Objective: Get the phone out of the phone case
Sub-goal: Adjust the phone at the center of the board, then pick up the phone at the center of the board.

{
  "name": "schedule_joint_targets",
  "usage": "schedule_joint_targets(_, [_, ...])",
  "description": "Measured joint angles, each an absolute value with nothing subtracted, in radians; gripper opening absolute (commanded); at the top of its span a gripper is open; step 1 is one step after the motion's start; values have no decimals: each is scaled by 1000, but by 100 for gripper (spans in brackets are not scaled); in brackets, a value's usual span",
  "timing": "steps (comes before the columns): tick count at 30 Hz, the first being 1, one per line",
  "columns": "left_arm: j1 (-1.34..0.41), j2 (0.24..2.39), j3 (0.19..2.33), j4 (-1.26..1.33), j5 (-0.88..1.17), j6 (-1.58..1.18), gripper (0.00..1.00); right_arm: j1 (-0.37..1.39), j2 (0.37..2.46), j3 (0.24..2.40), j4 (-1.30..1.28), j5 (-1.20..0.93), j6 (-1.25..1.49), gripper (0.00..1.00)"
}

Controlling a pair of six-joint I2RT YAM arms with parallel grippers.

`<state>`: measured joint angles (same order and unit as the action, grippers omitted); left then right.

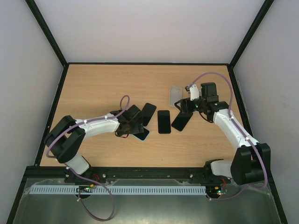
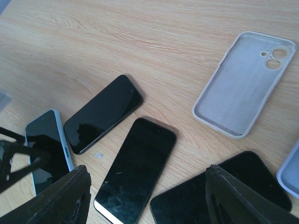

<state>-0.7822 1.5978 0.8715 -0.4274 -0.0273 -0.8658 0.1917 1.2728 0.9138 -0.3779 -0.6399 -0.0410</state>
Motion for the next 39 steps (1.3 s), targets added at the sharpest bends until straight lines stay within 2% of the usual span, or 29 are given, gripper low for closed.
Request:
schedule_joint_targets(5, [-812, 1573, 888, -456, -251, -992, 99, 176, 1267, 909, -375, -643, -41, 65])
schedule_joint_targets(12, [-783, 1487, 911, -492, -351, -1050, 99, 205, 1272, 910, -376, -672, -51, 63])
schedule_joint_targets(17, [-715, 1523, 994, -557, -322, -1094, 99, 302, 1281, 910, -376, -677, -60, 64])
schedule_joint_targets(24, [-713, 1784, 1265, -776, -216, -1277, 99, 315, 1334, 910, -377, -667, -72, 65])
schedule_joint_targets(39, [-702, 1816, 1203, -759, -83, -1495, 99, 315, 1333, 910, -378, -665, -88, 65])
